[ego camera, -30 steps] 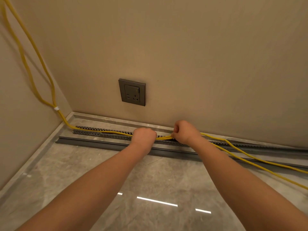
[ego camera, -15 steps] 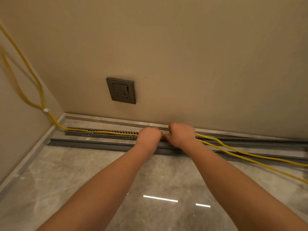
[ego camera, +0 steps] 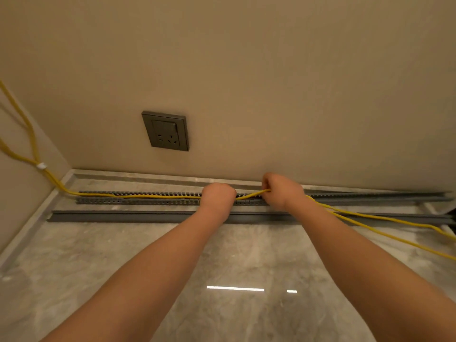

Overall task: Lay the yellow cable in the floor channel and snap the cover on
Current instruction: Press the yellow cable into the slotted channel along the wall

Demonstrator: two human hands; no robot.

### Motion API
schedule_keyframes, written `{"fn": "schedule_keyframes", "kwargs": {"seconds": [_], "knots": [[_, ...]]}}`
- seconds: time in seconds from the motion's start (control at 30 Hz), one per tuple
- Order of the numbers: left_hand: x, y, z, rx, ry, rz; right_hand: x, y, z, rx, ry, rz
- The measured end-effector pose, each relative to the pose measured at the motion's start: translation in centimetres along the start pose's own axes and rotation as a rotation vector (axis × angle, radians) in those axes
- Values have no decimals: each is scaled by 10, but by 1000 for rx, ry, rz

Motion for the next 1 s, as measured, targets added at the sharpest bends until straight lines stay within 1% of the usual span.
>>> {"fn": "schedule_keyframes", "kwargs": {"seconds": [0.17,0.4,0.5,0.6,0.67,0.73,0.8,0.9,0.93,1.0], "knots": [[-2,-2,2,-60,-14,-13,-4,11,-2,23,223,19],[-6,-6,13,-199,-60,-17,2,25,12,-98,81,-15],[-3,-5,19,-220,-69,50,12,22,16,-136,30,21],[-8,0,43,-201,-180,149,16,26,22,-187,18,20],[-9,4,61,-189,-240,155,18,26,25,-240,-17,24],[-8,7,73,-225,-263,142,20,27,30,-295,-42,13],[-7,10,77,-260,-230,132,19,27,35,-348,-27,-31],[-16,14,78,-238,-139,62,10,26,42,-395,2,-128],[-19,15,78,-226,-110,43,6,25,44,-390,-9,-138],[-27,18,82,-202,-54,29,-3,22,50,-350,-26,-102]]}}
Point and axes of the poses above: each hand's wrist, its own y-axis towards the middle knuckle, its own x-axis out of the palm, z = x × y, the point moved 1 cm from there along y, towards the middle knuckle, and after that the axes turned 7 degrees about y, right-handed, at the moved point
